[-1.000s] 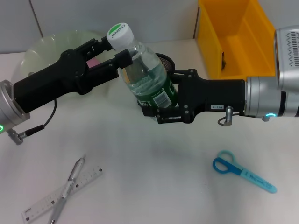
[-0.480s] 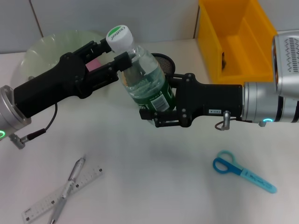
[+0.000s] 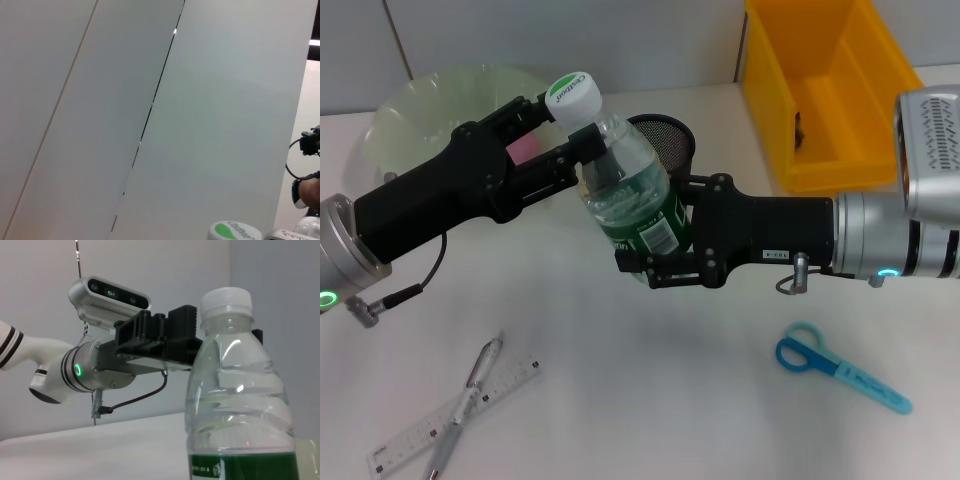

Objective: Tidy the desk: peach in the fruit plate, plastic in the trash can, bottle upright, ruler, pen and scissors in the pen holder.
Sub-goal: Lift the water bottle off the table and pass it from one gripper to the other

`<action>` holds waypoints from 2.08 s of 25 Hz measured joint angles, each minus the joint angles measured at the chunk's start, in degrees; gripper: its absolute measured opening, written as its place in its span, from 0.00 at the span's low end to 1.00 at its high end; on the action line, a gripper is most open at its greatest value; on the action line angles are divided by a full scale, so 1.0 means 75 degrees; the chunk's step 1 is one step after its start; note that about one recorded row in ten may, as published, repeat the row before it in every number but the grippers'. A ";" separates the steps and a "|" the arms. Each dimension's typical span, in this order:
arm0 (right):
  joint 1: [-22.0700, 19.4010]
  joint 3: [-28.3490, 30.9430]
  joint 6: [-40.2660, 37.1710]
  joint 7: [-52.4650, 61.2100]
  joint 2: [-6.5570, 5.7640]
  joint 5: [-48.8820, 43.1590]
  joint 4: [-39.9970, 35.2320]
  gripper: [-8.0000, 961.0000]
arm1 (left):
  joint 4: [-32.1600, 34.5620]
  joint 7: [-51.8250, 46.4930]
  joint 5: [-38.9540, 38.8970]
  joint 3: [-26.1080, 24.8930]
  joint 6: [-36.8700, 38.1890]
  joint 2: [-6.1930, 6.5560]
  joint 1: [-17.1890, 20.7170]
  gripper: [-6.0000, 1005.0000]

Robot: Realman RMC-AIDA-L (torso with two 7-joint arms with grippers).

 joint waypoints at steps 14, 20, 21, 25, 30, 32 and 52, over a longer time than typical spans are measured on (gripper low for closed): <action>0.0001 -0.0006 -0.0039 -0.0148 0.0000 0.0102 0.0286 0.80 | -0.0067 0.0060 0.0020 -0.0005 0.0074 -0.0003 0.0023 0.80; -0.0027 -0.0019 -0.0073 -0.0150 0.0000 0.0102 0.0294 0.80 | -0.0104 0.0069 0.0019 -0.0005 0.0086 -0.0003 0.0044 0.80; -0.0027 -0.0019 -0.0073 -0.0150 0.0000 0.0102 0.0294 0.80 | -0.0125 0.0086 0.0020 -0.0005 0.0090 -0.0003 0.0046 0.80; -0.0033 -0.0097 -0.0076 -0.0151 0.0000 0.0160 0.0295 0.80 | -0.0164 0.0144 0.0020 -0.0006 0.0113 -0.0003 0.0048 0.80; -0.0003 -0.0110 -0.0076 -0.0152 0.0000 0.0168 0.0346 0.80 | -0.0164 0.0150 0.0020 -0.0005 0.0116 -0.0003 0.0048 0.80; 0.0014 -0.0111 -0.0076 -0.0161 0.0000 0.0169 0.0380 0.80 | -0.0163 0.0157 0.0020 -0.0006 0.0116 -0.0003 0.0048 0.80; 0.0019 -0.0170 -0.0074 -0.0188 0.0000 0.0181 0.0389 0.80 | -0.0246 0.0253 0.0052 0.0006 0.0115 -0.0003 -0.0012 0.71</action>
